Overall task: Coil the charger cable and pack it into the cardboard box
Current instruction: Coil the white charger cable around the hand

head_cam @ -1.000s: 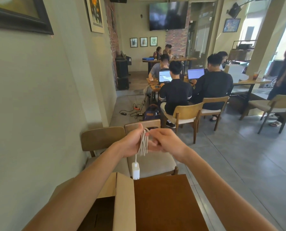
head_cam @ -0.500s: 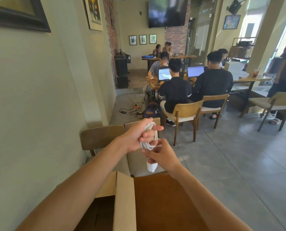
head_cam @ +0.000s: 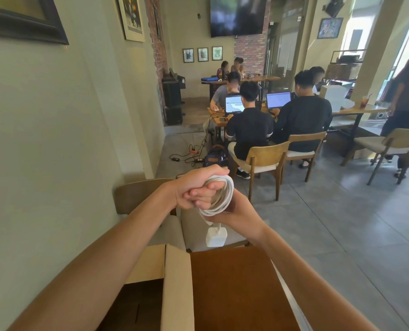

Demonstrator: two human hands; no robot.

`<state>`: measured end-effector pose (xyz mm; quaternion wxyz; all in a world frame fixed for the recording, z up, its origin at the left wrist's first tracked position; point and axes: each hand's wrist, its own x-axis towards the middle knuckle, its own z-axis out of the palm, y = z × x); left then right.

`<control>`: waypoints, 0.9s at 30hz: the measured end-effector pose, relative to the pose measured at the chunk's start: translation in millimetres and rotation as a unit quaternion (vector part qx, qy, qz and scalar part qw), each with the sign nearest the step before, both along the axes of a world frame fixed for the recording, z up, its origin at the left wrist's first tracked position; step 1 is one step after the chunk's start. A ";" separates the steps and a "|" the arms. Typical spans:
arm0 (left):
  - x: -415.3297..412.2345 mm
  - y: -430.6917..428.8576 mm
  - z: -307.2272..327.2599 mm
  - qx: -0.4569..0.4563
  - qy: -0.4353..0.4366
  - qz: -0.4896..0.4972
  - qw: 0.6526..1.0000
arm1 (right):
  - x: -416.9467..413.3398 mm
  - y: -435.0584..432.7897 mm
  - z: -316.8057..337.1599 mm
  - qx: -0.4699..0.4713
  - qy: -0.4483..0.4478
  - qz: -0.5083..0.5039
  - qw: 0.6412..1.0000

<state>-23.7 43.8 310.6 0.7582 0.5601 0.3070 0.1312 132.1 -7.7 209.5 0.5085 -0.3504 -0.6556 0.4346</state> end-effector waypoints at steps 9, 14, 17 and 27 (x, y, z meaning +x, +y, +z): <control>3.0 12.8 -7.9 0.032 -0.094 0.057 0.993 | -10.0 -4.9 9.3 -0.145 0.145 0.085 0.975; 9.6 16.3 -14.8 0.128 -0.009 0.249 0.960 | -15.1 0.0 16.4 -0.266 0.241 0.110 0.927; 11.7 18.7 -17.7 0.181 0.023 0.304 0.935 | -21.1 8.4 15.2 -0.235 0.219 0.032 0.946; -1.4 10.1 -57.2 0.260 0.120 0.202 0.937 | -24.3 17.9 18.5 -0.176 0.231 -0.092 0.953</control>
